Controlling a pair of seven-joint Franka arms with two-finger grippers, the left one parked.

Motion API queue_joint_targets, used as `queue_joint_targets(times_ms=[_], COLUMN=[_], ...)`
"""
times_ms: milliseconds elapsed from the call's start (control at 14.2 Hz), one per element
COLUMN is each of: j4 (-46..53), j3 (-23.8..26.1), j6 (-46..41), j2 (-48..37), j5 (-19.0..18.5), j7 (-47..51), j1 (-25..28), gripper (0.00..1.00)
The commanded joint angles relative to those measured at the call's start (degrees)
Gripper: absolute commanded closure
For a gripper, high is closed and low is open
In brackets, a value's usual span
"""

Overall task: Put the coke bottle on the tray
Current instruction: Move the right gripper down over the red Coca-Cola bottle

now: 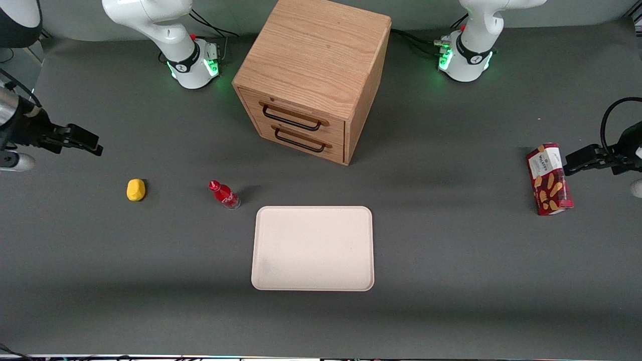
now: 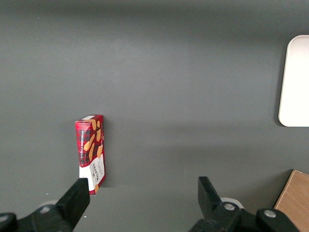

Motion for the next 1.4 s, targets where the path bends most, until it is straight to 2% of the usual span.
queue_joint_targets(times_ms=[0, 421, 632, 982, 1333], j4=[3.0, -0.4, -5.8, -24.3, -33.1], j3=[6.2, 14.7, 14.8, 14.8, 14.8], j6=[2.3, 10.3, 14.2, 30.7, 43.0], j2=[4.8, 11.2, 10.3, 5.9, 6.9], j5=[1.6, 0.9, 0.9, 0.8, -2.3], j7=[5.4, 18.6, 18.8, 18.6, 18.6], j1=[0.2, 0.8, 0.8, 0.8, 0.8], gripper=[0.00, 0.00, 0.00, 0.00, 0.00])
